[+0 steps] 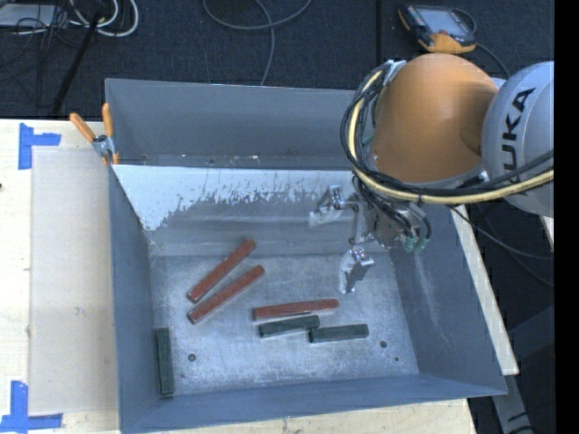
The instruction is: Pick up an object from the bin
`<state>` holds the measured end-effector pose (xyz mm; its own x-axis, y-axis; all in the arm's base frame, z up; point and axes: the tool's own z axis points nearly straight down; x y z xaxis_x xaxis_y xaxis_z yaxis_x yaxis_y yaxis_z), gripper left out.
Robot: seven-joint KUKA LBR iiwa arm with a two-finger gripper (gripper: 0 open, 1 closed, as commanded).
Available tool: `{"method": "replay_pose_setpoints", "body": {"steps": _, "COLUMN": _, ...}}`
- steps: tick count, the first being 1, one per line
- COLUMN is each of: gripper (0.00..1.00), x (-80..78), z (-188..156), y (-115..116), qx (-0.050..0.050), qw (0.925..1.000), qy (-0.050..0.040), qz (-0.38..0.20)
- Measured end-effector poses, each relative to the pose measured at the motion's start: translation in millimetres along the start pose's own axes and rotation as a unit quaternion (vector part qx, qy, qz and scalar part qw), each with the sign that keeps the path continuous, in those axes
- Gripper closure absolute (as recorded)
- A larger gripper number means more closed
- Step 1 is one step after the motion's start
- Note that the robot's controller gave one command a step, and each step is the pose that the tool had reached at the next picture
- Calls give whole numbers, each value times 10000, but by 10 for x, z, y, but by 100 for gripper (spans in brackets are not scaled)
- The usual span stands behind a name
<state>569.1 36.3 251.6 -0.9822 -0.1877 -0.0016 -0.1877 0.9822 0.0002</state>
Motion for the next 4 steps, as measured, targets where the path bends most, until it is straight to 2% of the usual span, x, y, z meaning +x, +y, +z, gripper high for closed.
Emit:
{"method": "replay_pose_setpoints", "body": {"steps": 1, "gripper": 0, "x": 0, "z": 0, "y": 0, "qx": 0, "qw": 10000, "qy": 0, "qz": 1}}
{"method": "replay_pose_setpoints", "body": {"steps": 2, "gripper": 0, "x": 166, "z": 495, "y": 37, "qx": 2, "qw": 10000, "qy": -21, "qz": -94}}
{"method": "replay_pose_setpoints", "body": {"steps": 3, "gripper": 0, "x": 99, "z": 1166, "y": -5, "qx": 1, "qw": 10000, "qy": -11, "qz": 97}}
{"method": "replay_pose_setpoints", "body": {"steps": 4, "gripper": 100, "x": 188, "z": 1750, "y": -498, "qx": 15, "qw": 9930, "qy": -68, "qz": -1176}}
